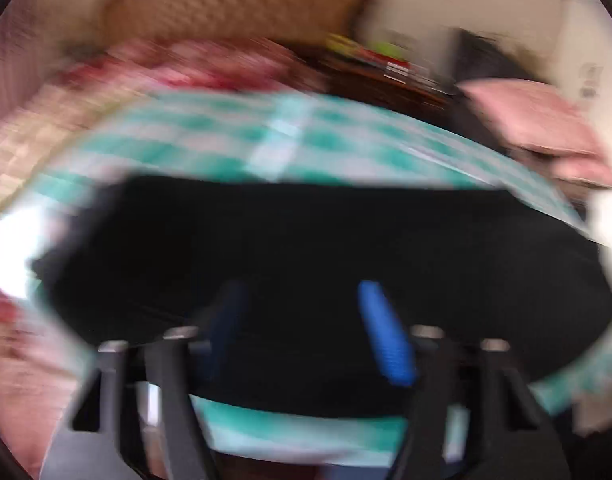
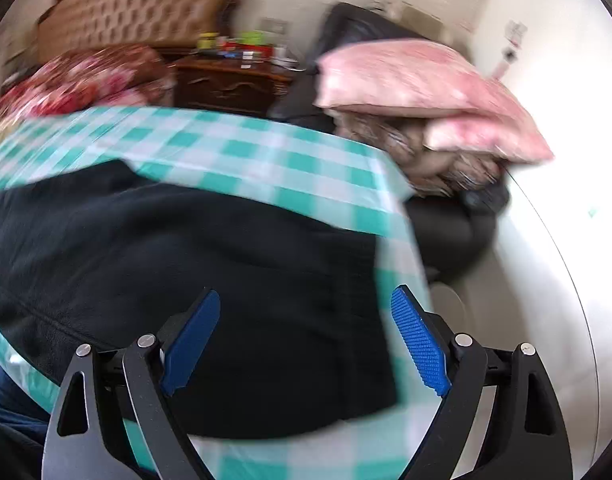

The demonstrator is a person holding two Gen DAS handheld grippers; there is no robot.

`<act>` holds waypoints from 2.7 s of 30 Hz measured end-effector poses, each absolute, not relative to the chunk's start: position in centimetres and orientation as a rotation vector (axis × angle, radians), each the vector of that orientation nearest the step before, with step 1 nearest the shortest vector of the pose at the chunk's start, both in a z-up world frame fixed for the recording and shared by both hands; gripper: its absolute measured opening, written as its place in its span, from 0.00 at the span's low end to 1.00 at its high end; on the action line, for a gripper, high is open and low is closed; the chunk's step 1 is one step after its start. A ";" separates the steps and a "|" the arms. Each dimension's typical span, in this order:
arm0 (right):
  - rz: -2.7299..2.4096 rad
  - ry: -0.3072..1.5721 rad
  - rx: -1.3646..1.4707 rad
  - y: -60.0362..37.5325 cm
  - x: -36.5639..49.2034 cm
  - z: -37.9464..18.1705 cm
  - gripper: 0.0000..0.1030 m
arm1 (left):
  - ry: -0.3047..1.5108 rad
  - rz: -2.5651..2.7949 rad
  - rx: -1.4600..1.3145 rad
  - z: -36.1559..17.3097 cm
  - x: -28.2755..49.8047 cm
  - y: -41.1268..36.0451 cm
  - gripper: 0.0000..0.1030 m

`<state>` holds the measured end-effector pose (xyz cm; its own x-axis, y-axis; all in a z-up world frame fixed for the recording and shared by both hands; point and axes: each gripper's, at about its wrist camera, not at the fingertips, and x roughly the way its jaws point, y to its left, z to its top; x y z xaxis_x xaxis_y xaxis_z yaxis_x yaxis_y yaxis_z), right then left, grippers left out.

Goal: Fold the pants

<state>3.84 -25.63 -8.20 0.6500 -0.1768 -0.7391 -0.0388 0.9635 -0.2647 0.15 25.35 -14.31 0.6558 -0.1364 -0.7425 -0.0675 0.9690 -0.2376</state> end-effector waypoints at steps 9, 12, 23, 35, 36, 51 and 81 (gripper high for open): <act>-0.171 1.016 -0.215 -27.8 3.4 -13.6 0.81 | 0.950 -0.046 -0.192 -17.3 0.8 25.8 0.21; -0.179 1.023 -0.213 -27.6 3.0 -13.7 0.81 | 0.965 0.016 -0.175 -16.7 1.2 26.8 0.21; 0.026 0.886 -0.293 -21.4 3.9 -8.1 0.83 | 1.000 0.274 -0.394 -17.4 7.2 35.6 0.51; 0.649 0.866 -0.433 9.4 11.5 -8.6 0.83 | 0.916 0.502 -0.266 -13.8 3.4 38.3 0.46; 0.675 0.877 -0.429 11.2 12.1 -9.2 0.82 | 0.919 0.516 -0.252 -13.7 3.2 38.3 0.46; 0.644 0.937 -0.541 18.7 13.7 -16.6 0.72 | 0.954 0.576 -0.262 -16.4 4.3 40.1 0.26; 0.593 0.894 -0.598 24.7 15.3 -17.0 0.75 | 0.950 0.568 -0.249 -16.6 4.7 39.8 0.28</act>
